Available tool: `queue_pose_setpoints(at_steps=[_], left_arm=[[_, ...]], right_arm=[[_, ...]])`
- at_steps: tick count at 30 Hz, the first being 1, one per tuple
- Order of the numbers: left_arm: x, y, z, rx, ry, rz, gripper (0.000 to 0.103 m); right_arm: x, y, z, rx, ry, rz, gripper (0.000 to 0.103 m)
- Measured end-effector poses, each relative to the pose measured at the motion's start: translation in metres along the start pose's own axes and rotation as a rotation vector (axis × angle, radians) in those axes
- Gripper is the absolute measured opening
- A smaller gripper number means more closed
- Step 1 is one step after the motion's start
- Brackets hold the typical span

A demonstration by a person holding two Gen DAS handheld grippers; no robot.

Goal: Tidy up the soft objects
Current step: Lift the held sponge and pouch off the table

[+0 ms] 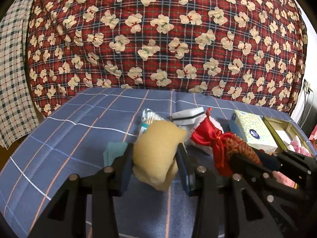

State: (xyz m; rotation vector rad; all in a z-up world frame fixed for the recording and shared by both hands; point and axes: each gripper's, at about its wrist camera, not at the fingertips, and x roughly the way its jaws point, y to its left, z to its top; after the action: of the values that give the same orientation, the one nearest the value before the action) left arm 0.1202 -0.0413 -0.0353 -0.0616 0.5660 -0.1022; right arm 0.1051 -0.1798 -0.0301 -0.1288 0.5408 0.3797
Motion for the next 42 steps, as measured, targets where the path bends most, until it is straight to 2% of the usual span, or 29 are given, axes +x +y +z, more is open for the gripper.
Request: queue_pose_setpoints(at_steps=[9, 17, 23, 27, 32, 42], left_arm=[[0.000, -0.006, 0.001, -0.014, -0.015, -0.009, 0.041], [-0.002, -0.017, 0.005, -0.015, -0.065, 0.007, 0.041], [0.002, -0.020, 0.006, -0.024, -0.060, 0.013, 0.041], [0.005, -0.025, 0.007, -0.009, -0.053, 0.042, 0.041], [-0.005, -0.028, 0.006, 0.005, -0.104, 0.066, 0.041], [-0.013, -0.029, 0.005, 0.010, -0.152, 0.088, 0.041]], right_arm=[[0.005, -0.003, 0.006, 0.027, -0.030, -0.027, 0.021], [0.002, -0.011, 0.008, 0.055, -0.064, -0.053, 0.021], [0.000, -0.012, 0.008, 0.057, -0.075, -0.058, 0.021], [-0.003, -0.013, 0.007, 0.061, -0.096, -0.062, 0.021], [-0.010, -0.013, 0.006, 0.058, -0.136, -0.063, 0.021], [-0.019, -0.012, 0.004, 0.049, -0.190, -0.060, 0.021]])
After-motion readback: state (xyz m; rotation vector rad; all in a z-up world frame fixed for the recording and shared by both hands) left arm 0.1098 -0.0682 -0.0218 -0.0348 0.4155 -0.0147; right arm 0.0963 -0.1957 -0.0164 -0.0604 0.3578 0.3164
